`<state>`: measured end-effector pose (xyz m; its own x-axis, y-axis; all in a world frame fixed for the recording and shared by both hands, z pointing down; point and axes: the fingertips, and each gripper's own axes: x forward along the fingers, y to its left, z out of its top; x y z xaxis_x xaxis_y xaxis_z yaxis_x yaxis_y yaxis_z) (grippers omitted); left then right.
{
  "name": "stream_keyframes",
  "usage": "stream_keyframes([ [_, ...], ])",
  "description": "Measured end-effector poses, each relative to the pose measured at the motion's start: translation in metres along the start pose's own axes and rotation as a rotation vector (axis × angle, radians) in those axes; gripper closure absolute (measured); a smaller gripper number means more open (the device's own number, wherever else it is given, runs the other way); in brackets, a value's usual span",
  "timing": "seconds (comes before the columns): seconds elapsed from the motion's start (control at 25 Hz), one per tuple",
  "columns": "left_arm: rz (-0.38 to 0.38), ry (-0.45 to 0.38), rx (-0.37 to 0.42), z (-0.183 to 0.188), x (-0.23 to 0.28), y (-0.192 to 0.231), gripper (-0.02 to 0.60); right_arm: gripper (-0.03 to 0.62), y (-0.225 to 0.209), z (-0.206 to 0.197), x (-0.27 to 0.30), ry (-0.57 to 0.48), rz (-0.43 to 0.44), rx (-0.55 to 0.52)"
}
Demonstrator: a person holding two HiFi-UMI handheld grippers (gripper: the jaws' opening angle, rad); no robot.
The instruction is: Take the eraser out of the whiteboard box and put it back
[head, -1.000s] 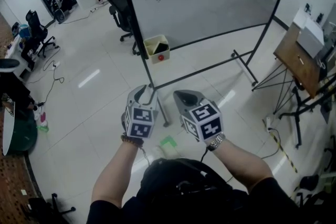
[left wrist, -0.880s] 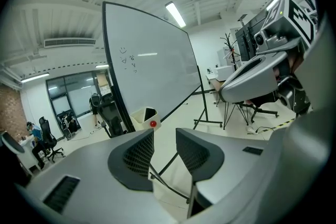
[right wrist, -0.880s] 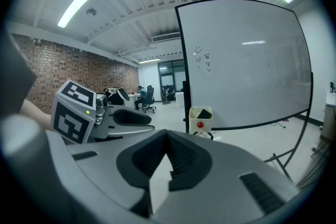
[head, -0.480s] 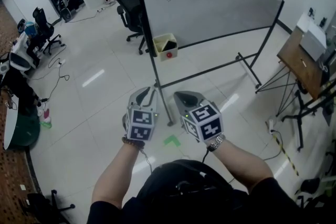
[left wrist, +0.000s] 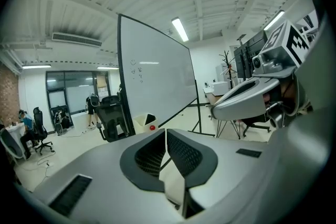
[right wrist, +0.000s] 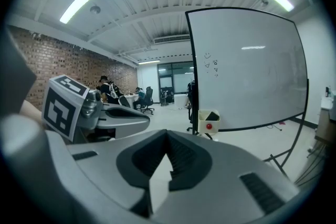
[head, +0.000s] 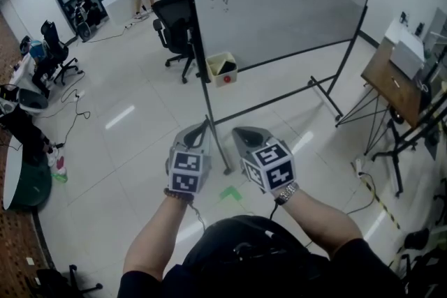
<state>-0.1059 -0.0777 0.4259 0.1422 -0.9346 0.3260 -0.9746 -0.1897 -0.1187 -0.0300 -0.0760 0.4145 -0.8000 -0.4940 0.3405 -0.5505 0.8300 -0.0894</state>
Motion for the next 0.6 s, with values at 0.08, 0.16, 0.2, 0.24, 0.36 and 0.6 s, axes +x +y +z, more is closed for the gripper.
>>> stream_keyframes([
  [0.08,-0.024,-0.014,-0.023,0.002,-0.005,-0.002,0.575,0.571,0.003,-0.001,-0.002,0.001,-0.015,0.006],
  [0.16,-0.044,-0.022,-0.029,0.003,-0.01,-0.004,0.575,0.571,0.005,-0.003,-0.003,0.003,-0.03,0.013],
  [0.2,-0.052,-0.026,-0.028,0.003,-0.012,-0.004,0.575,0.571,0.006,-0.004,-0.003,0.003,-0.038,0.017],
  [0.24,-0.059,-0.029,-0.027,0.003,-0.013,-0.005,0.58,0.571,0.008,-0.004,-0.004,0.003,-0.046,0.02],
  [0.36,-0.077,-0.031,-0.027,0.002,-0.019,-0.005,0.58,0.571,0.013,-0.005,-0.006,0.0,-0.064,0.027],
  [0.6,-0.108,-0.03,-0.025,-0.005,-0.026,-0.006,0.58,0.571,0.022,-0.009,-0.011,0.0,-0.095,0.035],
])
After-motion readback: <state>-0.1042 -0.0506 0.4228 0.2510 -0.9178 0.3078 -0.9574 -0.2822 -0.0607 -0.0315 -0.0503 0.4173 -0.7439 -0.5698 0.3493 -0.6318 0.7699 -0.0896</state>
